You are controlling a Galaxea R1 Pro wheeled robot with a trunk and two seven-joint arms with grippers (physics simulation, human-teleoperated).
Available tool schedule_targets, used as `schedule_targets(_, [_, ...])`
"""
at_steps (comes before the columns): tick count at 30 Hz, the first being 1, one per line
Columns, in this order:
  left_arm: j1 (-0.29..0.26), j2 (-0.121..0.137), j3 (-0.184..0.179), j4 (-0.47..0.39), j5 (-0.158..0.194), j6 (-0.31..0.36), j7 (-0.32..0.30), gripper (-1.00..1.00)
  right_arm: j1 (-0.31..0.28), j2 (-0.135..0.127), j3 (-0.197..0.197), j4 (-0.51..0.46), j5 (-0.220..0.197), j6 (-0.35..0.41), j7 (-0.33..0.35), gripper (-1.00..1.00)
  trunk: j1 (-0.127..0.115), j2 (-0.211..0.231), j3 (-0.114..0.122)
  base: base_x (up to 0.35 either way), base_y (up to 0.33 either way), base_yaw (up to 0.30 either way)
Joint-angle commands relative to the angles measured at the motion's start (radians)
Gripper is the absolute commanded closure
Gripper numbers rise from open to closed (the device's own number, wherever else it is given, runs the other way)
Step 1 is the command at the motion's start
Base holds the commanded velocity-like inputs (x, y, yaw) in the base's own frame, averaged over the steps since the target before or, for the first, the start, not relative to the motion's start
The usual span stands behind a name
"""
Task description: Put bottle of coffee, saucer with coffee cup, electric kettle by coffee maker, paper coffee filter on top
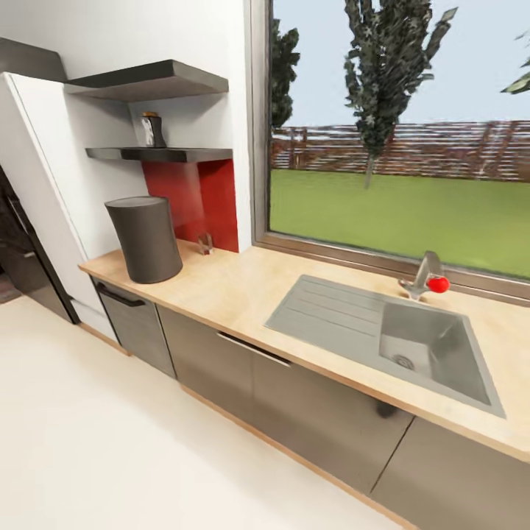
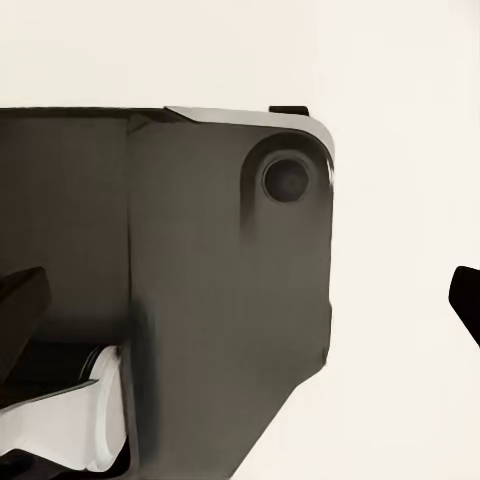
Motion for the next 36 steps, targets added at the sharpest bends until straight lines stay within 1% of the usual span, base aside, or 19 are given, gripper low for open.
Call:
schedule_targets(1, [-0.001, -0.001, 0.004, -0.002, -0.009, 0.006, -0.005, 1.00, 0.000, 0.000, 0.000, 0.000, 0.001, -0.003, 0.000, -1.00, 0.001, -0.002, -0.002, 0.235, 0.272, 0.246])
schedule_targets(25, [-0.001, -0.001, 0.004, -0.002, -0.008, 0.006, -0.005, 1.00, 0.000, 0.000, 0.000, 0.000, 0.001, -0.003, -0.001, -1.00, 0.001, -0.002, -0.002, 0.206, 0.282, 0.246])
schedule_targets(31, [-0.001, 0.001, 0.004, -0.002, -0.008, 0.004, -0.005, 1.00, 0.000, 0.000, 0.001, 0.000, 0.001, -0.003, 0.000, -1.00, 0.001, -0.002, -0.002, 0.255, 0.248, 0.070])
schedule_targets(36, [-0.001, 0.001, 0.004, -0.001, -0.008, -0.017, -0.005, 1.00, 0.000, 0.000, 0.002, 0.000, 0.001, -0.003, 0.001, -1.00, 0.001, -0.002, -0.002, 0.259, 0.245, 0.007])
